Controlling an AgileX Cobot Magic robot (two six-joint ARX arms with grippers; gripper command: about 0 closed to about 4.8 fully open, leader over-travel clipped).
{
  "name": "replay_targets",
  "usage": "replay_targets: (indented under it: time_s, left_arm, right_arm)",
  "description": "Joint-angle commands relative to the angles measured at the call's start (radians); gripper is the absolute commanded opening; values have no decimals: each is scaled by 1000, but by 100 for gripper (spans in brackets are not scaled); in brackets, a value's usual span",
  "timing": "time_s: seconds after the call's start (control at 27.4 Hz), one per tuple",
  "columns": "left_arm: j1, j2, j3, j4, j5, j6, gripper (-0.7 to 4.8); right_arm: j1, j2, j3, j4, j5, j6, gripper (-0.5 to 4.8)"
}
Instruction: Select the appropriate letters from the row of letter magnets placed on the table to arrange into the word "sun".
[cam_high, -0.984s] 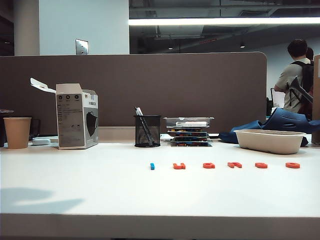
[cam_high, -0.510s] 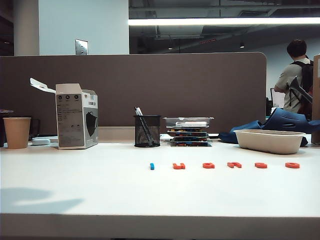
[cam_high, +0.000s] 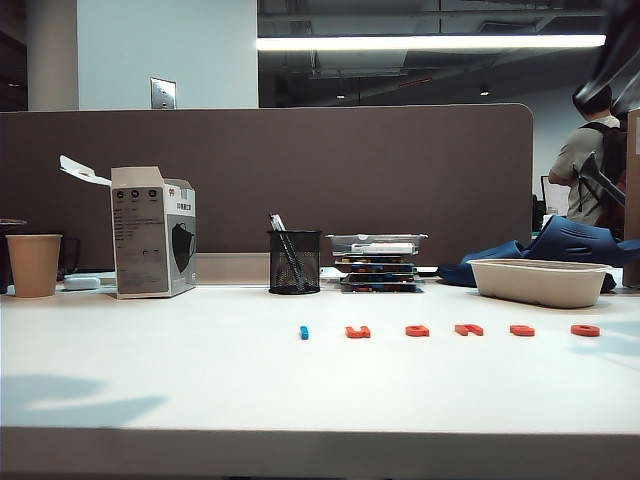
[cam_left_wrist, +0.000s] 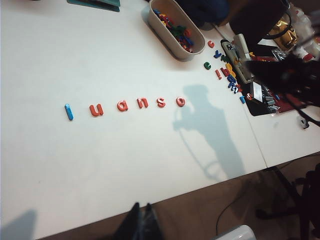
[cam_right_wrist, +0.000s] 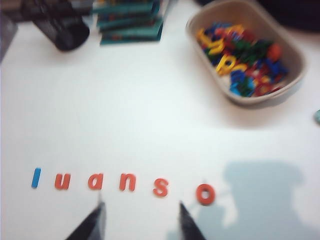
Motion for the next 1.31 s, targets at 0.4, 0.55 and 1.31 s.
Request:
replay_targets:
  time_s: [0.4, 0.55, 1.31]
  left_arm:
    - [-1, -2, 3, 7, -4, 1, -3]
    - [-1, -2, 3, 6, -4, 1, -3]
    - [-1, -2, 3, 5, -4, 1, -3]
  right_arm:
    - [223, 473, 196, -79, 285, 43, 180]
    - [235, 587, 241, -105, 283, 67, 180]
    - [242, 723, 260, -176, 286, 85, 180]
